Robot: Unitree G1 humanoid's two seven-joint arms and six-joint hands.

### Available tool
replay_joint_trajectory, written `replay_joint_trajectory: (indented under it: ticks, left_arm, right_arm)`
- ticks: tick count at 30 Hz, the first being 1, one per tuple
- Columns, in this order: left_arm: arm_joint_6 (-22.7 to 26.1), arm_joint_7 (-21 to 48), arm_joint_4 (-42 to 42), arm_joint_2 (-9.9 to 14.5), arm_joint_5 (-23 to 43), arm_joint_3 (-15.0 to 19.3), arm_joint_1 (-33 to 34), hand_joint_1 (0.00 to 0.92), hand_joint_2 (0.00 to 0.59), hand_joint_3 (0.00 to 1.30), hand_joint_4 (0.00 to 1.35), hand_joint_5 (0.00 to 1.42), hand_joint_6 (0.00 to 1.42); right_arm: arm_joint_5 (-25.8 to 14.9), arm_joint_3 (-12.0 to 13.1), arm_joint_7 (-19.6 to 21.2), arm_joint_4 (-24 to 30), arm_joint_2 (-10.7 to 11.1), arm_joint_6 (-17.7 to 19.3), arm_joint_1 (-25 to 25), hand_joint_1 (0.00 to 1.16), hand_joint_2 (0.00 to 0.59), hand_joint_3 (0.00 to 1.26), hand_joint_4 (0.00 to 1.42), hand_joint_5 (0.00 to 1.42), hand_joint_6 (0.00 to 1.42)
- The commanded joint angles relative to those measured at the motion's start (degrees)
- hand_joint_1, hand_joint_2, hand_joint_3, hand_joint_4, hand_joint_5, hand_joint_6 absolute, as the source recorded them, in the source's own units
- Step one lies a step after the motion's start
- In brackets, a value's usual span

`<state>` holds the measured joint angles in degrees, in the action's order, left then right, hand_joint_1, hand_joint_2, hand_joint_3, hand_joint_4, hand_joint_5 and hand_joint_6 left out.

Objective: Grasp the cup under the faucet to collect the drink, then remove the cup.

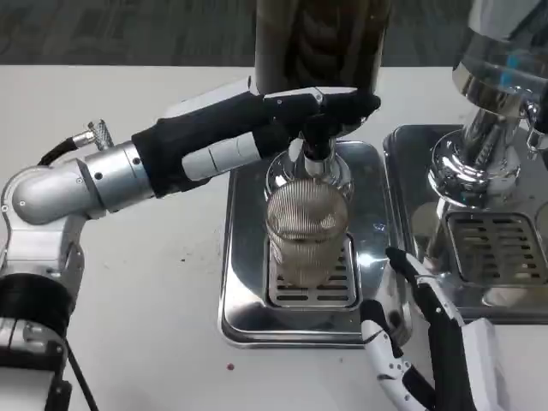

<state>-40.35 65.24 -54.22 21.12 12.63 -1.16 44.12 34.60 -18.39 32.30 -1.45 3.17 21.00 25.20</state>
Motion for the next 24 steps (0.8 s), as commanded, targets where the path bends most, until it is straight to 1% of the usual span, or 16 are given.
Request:
replay_joint_trajectory:
  ticks: [1,7,11,19,23,24]
  left_arm:
    - [-1.17,-0.48,-1.85,1.55,-4.35,-1.88,-1.85,0.000,0.052,0.16,0.06,0.07,0.00]
    - [-4.63,-2.04,-2.18,2.00,-5.72,-2.51,-1.93,0.000,0.053,0.16,0.06,0.07,0.00]
    - [-5.77,-2.93,-2.47,2.36,-6.04,-3.09,-1.92,0.000,0.053,0.16,0.06,0.07,0.00]
    - [-9.88,-5.90,-2.48,3.46,-8.35,-4.19,-2.19,0.000,0.054,0.16,0.05,0.06,0.00]
    - [-11.28,-7.29,-2.58,3.87,-9.33,-4.78,-2.20,0.000,0.055,0.16,0.05,0.05,0.00]
    - [-11.68,-7.70,-2.62,3.98,-9.65,-4.95,-2.19,0.000,0.055,0.16,0.05,0.05,0.00]
  right_arm:
    - [-0.17,0.43,-0.19,1.27,0.43,0.88,0.81,0.29,0.396,0.21,0.20,0.17,0.13]
    - [-0.20,0.42,-0.44,1.75,0.35,0.67,1.14,0.29,0.396,0.21,0.20,0.17,0.13]
    - [-0.20,0.43,-0.58,1.87,0.30,0.64,1.25,0.28,0.396,0.21,0.20,0.17,0.13]
    - [-0.23,0.55,-0.84,2.02,0.37,0.66,1.10,0.28,0.396,0.21,0.20,0.17,0.13]
    - [-0.38,0.67,-1.07,2.08,0.47,0.95,0.96,0.29,0.392,0.21,0.20,0.17,0.13]
    - [-0.46,0.70,-1.13,2.07,0.47,1.06,0.87,0.30,0.384,0.20,0.20,0.17,0.13]
